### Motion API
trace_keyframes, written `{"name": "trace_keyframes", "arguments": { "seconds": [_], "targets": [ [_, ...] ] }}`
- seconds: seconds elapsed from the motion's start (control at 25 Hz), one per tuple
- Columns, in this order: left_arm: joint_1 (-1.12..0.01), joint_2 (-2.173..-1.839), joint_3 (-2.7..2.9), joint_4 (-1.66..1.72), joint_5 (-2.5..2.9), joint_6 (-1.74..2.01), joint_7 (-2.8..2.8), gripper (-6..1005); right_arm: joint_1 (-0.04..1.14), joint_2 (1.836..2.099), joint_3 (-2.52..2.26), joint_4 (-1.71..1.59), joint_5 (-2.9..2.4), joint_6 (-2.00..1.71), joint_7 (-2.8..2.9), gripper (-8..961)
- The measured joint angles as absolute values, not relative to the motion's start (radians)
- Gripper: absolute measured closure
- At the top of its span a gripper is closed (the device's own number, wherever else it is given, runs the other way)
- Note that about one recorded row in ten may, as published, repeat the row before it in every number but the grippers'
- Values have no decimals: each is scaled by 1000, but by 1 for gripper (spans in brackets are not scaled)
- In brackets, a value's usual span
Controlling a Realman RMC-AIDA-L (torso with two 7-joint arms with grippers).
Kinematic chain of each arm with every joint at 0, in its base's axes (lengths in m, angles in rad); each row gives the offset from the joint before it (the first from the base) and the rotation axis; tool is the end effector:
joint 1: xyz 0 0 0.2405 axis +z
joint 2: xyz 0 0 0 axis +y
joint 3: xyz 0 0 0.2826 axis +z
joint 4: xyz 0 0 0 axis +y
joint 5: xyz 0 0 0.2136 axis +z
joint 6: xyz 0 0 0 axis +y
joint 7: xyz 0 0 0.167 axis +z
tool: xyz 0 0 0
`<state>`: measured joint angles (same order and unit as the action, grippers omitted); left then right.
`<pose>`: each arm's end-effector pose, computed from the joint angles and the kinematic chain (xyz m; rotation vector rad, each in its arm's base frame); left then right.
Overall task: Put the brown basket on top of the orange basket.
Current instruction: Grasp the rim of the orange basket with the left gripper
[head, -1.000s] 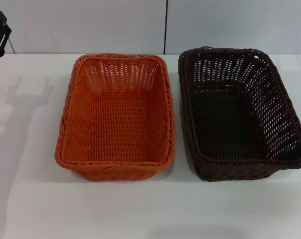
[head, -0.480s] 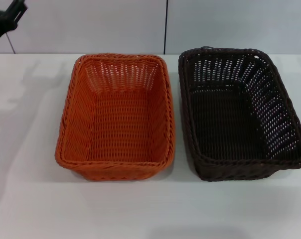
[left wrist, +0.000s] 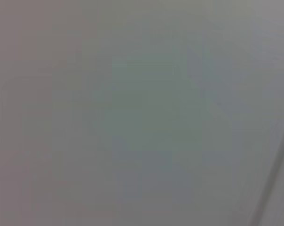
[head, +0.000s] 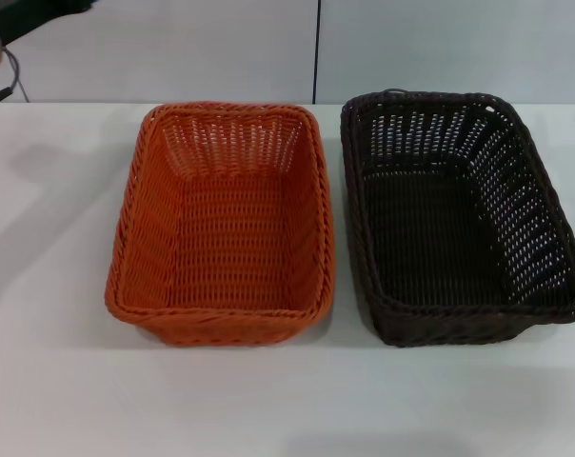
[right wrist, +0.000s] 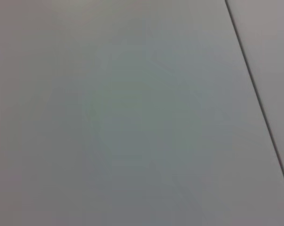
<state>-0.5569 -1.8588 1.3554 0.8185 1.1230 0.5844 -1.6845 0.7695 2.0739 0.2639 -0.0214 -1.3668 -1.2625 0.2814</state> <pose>-0.2412 0.4990 0.0806 -1.9345 -0.8108 -0.7907 0.2726 0.4598 0.0448 -1.3278 0.4381 0.9769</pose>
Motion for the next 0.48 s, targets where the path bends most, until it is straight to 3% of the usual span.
{"name": "trace_keyframes", "arguments": {
  "seconds": [0.16, 0.48],
  "targets": [
    [-578, -1849, 1291, 933, 1638, 710, -2157, 188, 761, 2074, 264, -21, -1367, -1263, 283, 335],
    [-695, -1911, 1033, 1061, 2314, 1197, -2549, 189, 759, 2073, 264, -25, -1367, -1263, 285, 336]
  ]
}}
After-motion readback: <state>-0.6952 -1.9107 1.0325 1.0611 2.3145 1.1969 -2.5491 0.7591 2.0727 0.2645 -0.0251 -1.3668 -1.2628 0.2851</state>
